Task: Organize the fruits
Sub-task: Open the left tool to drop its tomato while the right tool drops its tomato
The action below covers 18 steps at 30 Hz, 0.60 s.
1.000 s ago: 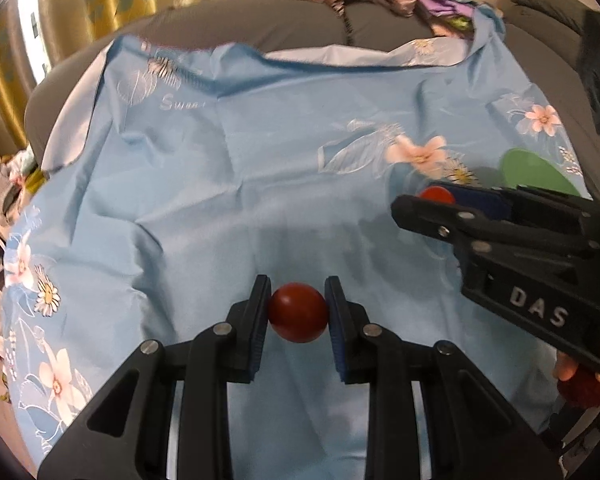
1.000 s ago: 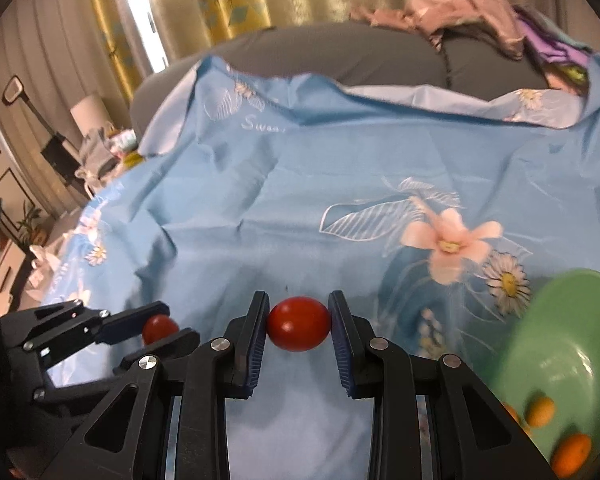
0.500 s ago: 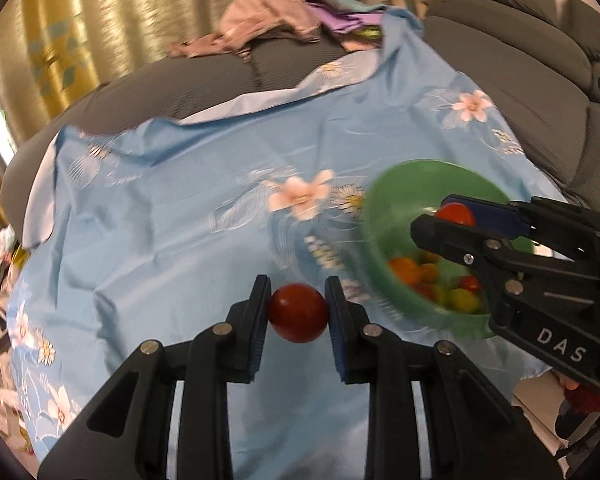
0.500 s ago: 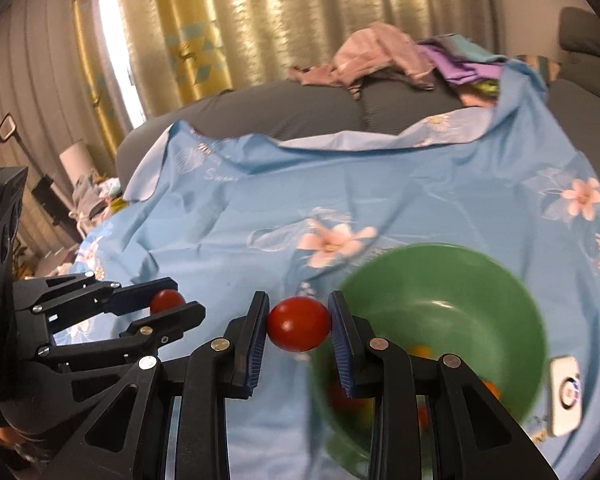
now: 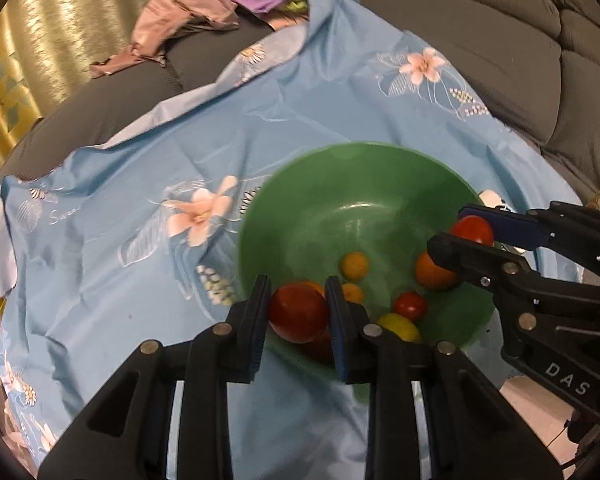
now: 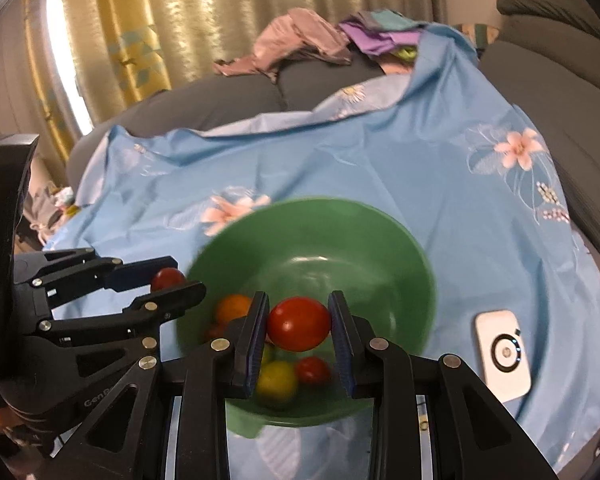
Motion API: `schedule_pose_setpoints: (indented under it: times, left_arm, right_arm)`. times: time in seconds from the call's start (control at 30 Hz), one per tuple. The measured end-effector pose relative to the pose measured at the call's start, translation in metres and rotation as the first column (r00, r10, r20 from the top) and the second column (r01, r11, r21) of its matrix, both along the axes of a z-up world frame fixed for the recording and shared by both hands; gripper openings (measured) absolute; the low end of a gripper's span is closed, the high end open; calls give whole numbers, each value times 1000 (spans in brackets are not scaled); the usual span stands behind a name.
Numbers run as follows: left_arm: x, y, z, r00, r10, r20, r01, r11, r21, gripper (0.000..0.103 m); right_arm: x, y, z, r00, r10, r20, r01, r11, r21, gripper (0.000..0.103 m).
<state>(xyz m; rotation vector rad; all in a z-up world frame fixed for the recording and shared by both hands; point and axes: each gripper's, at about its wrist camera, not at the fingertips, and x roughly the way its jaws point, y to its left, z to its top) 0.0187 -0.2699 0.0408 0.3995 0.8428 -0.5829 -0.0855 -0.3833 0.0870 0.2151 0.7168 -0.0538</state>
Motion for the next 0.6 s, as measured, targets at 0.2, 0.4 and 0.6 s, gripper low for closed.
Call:
schedule_pose_setpoints:
  times: [0.2, 0.4, 0.6]
  left_arm:
    - [11, -17, -16, 999, 3, -46, -1, 999, 46, 29]
    - [16, -16, -12, 998, 42, -52, -40, 998, 54, 75]
    - [17, 0, 21, 993, 108, -51, -108, 994, 11, 100]
  right_arm:
    - [9, -14, -14, 998, 1, -67, -1, 1000, -1, 32]
    - [10, -22, -13, 996, -27, -87, 26, 1000, -13, 33]
    - [5, -23, 11, 995, -18, -97, 13, 999, -52, 43]
